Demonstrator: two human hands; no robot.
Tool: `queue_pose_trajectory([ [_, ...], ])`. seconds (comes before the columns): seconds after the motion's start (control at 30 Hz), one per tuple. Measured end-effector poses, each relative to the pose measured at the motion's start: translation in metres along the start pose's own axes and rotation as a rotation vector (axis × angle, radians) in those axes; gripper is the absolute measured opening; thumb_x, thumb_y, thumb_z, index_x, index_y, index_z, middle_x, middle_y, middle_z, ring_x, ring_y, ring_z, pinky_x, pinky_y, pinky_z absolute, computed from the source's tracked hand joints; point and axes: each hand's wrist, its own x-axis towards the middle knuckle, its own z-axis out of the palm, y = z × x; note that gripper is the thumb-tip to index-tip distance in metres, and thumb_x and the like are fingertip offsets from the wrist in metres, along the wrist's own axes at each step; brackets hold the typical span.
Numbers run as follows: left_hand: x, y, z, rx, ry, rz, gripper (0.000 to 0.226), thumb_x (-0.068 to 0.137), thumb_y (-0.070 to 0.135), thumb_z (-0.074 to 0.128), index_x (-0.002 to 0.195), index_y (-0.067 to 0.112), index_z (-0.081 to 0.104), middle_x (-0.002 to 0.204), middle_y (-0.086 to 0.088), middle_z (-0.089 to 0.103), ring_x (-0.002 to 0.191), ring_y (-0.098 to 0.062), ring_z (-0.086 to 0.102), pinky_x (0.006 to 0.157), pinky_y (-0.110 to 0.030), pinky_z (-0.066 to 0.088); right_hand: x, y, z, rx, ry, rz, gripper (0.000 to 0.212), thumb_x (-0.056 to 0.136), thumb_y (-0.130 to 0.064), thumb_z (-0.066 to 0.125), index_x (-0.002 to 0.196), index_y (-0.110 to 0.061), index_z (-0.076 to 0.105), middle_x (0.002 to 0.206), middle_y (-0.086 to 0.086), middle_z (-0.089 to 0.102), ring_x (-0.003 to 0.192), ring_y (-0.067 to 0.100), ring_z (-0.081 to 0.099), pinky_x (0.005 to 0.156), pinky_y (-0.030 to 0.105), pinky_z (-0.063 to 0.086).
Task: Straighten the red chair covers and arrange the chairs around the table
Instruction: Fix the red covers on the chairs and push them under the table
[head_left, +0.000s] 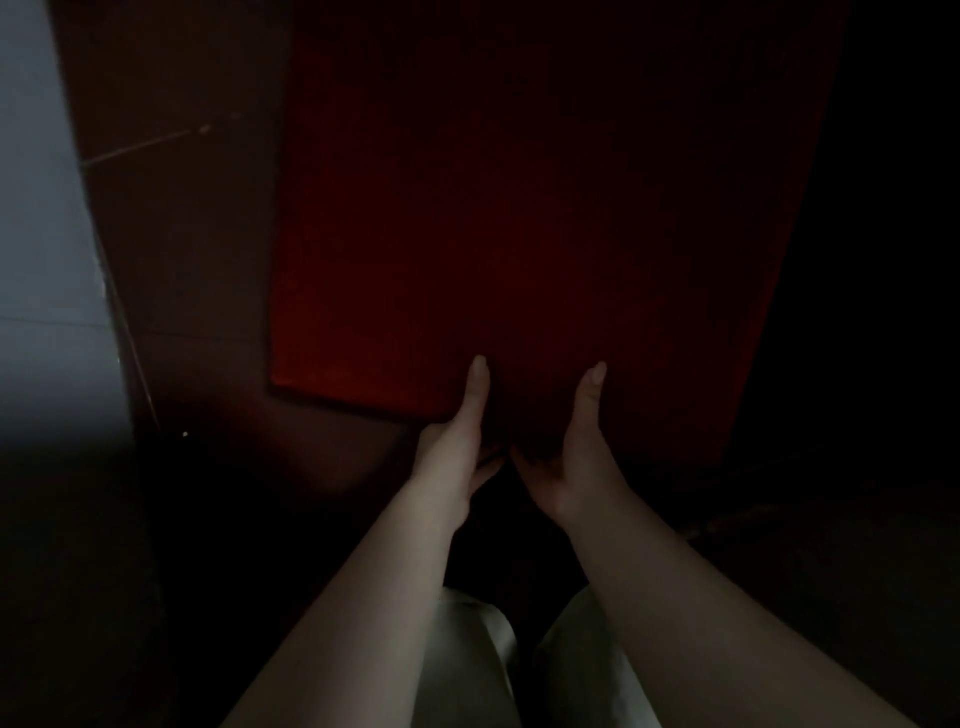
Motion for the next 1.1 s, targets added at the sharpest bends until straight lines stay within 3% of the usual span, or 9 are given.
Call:
queue_pose_trajectory([
  [0.13,0.002,-0.003,-0.007,0.198,0.104,0.071,0.074,0.063,0.078,0.066,0.109,0.020,0.064,0.093,0.006,0.072,0.080,-0.010,0.072,0.067,-0.023,0.059,-0.004,-0.002,-0.010,-0.159,0.009,-0.015,0.084,0.063,-0.079,0.063,0.129,-0.028,0.052,0.122,0.005,0.064,0.106,0.020,0.065,0.083,0.031,0.055],
  [0.27,0.006,-0.014,0.000,0.121,0.235,0.129,0.052,0.080,0.060,0.070,0.073,0.010,0.060,0.051,0.005,0.059,0.048,-0.009,0.058,0.061,-0.028,0.054,-0.005,0.005,0.000,-0.093,-0.036,0.048,0.092,0.061,-0.084,0.060,0.130,-0.023,0.057,0.130,0.008,0.063,0.116,0.023,0.062,0.106,0.042,0.044],
  [0.37,0.002,-0.015,0.004,0.106,0.285,0.163,0.047,0.087,0.053,0.069,0.069,0.011,0.057,0.046,0.006,0.054,0.043,-0.007,0.053,0.047,-0.019,0.047,-0.009,0.013,0.012,0.005,-0.039,0.081,0.088,0.059,-0.083,0.066,0.125,-0.024,0.060,0.127,0.010,0.064,0.114,0.025,0.063,0.107,0.046,0.043],
  [0.53,-0.013,-0.007,0.005,0.105,0.266,0.199,0.046,0.093,0.041,0.066,0.061,0.011,0.053,0.045,0.002,0.051,0.040,-0.009,0.049,0.050,-0.023,0.046,-0.021,0.018,0.022,0.110,-0.046,0.135,0.090,0.058,-0.076,0.075,0.135,-0.039,0.049,0.135,0.014,0.053,0.112,0.029,0.062,0.096,0.046,0.052],
  [0.67,-0.035,0.000,0.005,0.134,0.232,0.278,0.052,0.093,0.036,0.067,0.045,0.018,0.054,0.043,-0.003,0.050,0.040,-0.013,0.051,0.045,-0.018,0.046,-0.029,0.016,0.023,0.111,-0.113,0.140,0.074,0.055,-0.075,0.078,0.116,-0.035,0.064,0.108,0.010,0.073,0.092,0.028,0.073,0.075,0.041,0.059],
  [0.73,-0.049,0.002,0.006,0.144,0.197,0.318,0.057,0.092,0.036,0.067,0.039,0.021,0.053,0.042,-0.003,0.049,0.041,-0.012,0.050,0.047,-0.018,0.046,-0.034,0.014,0.024,0.145,-0.143,0.105,0.073,0.055,-0.073,0.081,0.114,-0.033,0.067,0.104,0.008,0.075,0.094,0.028,0.072,0.084,0.046,0.058],
  [0.9,-0.073,0.011,0.010,0.198,0.140,0.367,0.057,0.089,0.046,0.067,0.040,0.020,0.055,0.043,-0.004,0.051,0.043,-0.011,0.052,0.050,-0.015,0.046,-0.048,0.010,0.034,0.250,-0.169,0.062,0.078,0.053,-0.069,0.084,0.118,-0.029,0.068,0.108,0.007,0.074,0.095,0.027,0.072,0.072,0.040,0.059],
  [1.0,-0.080,0.019,0.010,0.245,0.171,0.282,0.056,0.072,0.069,0.068,0.045,0.021,0.059,0.047,-0.001,0.055,0.044,-0.009,0.055,0.047,-0.017,0.045,-0.057,0.005,0.039,0.295,-0.161,0.035,0.074,0.057,-0.066,0.084,0.118,-0.027,0.067,0.105,0.010,0.074,0.094,0.031,0.072,0.080,0.047,0.058],
  [1.1,-0.083,0.027,0.013,0.218,0.196,0.158,0.065,0.057,0.081,0.071,0.093,0.026,0.075,0.083,0.008,0.073,0.077,-0.006,0.068,0.073,-0.025,0.057,-0.068,-0.002,0.042,0.359,-0.157,0.000,0.068,0.064,-0.059,0.083,0.120,-0.025,0.065,0.106,0.011,0.074,0.093,0.030,0.072,0.078,0.046,0.059],
])
